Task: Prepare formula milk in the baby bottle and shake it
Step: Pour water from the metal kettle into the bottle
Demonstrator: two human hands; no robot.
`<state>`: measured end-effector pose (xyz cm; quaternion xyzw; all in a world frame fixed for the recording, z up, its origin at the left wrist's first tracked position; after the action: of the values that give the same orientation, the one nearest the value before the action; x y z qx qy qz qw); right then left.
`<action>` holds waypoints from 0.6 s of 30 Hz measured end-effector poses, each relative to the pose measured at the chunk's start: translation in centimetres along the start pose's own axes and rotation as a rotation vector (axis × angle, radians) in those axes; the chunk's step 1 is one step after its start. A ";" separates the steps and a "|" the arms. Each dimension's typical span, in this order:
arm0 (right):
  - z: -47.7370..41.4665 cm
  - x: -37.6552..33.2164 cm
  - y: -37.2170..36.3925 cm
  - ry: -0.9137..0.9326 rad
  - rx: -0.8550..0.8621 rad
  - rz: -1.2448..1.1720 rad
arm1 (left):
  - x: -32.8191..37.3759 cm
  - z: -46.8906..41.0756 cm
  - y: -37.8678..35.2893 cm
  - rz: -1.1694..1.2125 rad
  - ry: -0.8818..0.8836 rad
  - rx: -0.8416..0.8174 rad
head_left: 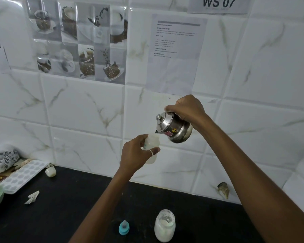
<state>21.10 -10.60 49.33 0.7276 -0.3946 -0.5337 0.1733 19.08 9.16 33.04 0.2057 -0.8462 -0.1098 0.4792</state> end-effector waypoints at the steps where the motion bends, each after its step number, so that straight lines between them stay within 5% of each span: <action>1: 0.0 0.3 0.0 -0.013 0.002 -0.023 | 0.0 -0.1 0.0 0.000 0.000 0.000; 18: 3.7 12.2 -2.8 -0.473 0.064 -0.773 | 0.0 -1.1 0.3 -0.005 -0.001 0.011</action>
<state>20.29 -17.47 38.31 0.6847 -0.1392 -0.6982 -0.1560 19.96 9.49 33.71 0.2104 -0.8464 -0.1062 0.4775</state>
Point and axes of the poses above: each hand's wrist, its own z-axis away from the middle knuckle, its own y-axis out of the back of the hand, x = y × z, the point moved 10 cm from there along -z, towards the middle knuckle, and after that the axes turned 6 degrees about -y, right-handed, at the moved point
